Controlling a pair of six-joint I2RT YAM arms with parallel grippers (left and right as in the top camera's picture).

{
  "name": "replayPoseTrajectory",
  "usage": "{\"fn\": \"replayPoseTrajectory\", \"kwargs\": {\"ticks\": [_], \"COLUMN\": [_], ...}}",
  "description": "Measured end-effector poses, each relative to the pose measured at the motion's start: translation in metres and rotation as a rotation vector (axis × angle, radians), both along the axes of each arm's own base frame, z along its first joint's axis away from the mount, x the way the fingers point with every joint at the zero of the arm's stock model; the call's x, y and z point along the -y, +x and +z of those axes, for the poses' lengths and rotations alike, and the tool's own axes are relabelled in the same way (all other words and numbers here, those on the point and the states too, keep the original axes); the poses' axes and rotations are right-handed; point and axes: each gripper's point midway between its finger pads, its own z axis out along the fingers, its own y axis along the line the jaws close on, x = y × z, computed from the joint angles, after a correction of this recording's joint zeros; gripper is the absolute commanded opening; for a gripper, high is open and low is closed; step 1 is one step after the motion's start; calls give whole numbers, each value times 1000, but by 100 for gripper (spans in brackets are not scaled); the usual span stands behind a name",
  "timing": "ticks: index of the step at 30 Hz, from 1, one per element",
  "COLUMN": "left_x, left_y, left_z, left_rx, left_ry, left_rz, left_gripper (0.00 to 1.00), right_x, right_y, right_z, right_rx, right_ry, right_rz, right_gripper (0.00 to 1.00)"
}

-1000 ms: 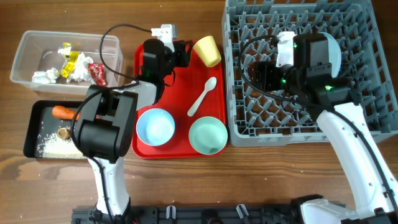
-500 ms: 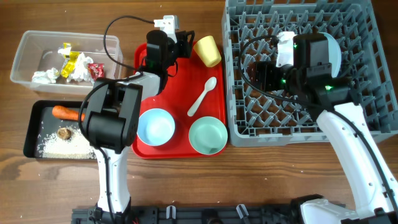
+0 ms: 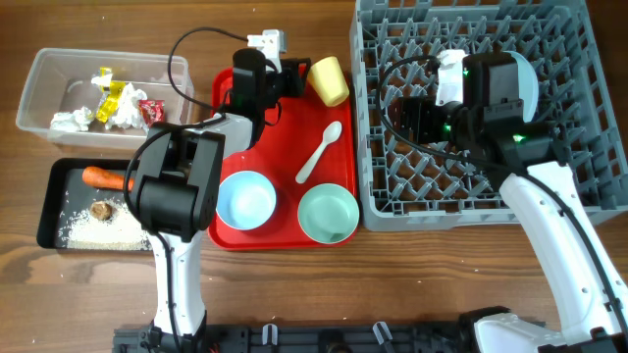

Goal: Sort waste into correct bins and load items into the dishwasher rack

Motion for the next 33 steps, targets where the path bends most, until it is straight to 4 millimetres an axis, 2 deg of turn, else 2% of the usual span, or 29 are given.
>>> {"fn": "replayPoseTrajectory", "kwargs": {"ticks": [7, 9, 14, 21, 22, 27, 33], "left_x": [-1, -1, -3, -9, -8, 6, 13], "left_y": [-15, -16, 0, 14, 15, 10, 11], "left_z": [-26, -26, 23, 41, 40, 8, 13], "left_rx": [-127, -124, 34, 144, 155, 135, 167], "left_ry": [28, 35, 31, 56, 59, 119, 140], "left_rz": [-18, -26, 1, 54, 51, 10, -10], "left_gripper": [27, 27, 27, 29, 29, 29, 28], "right_x": [0, 0, 1, 0, 0, 0, 0], "right_y": [-2, -2, -4, -1, 0, 1, 2], "right_z": [-2, -2, -4, -1, 0, 1, 1], "right_rx": [-13, -13, -22, -3, 2, 7, 9], "right_ry": [-3, -3, -4, -1, 0, 1, 2], "right_rz": [0, 0, 0, 0, 0, 0, 0], "right_gripper": [97, 97, 97, 97, 97, 97, 97]}}
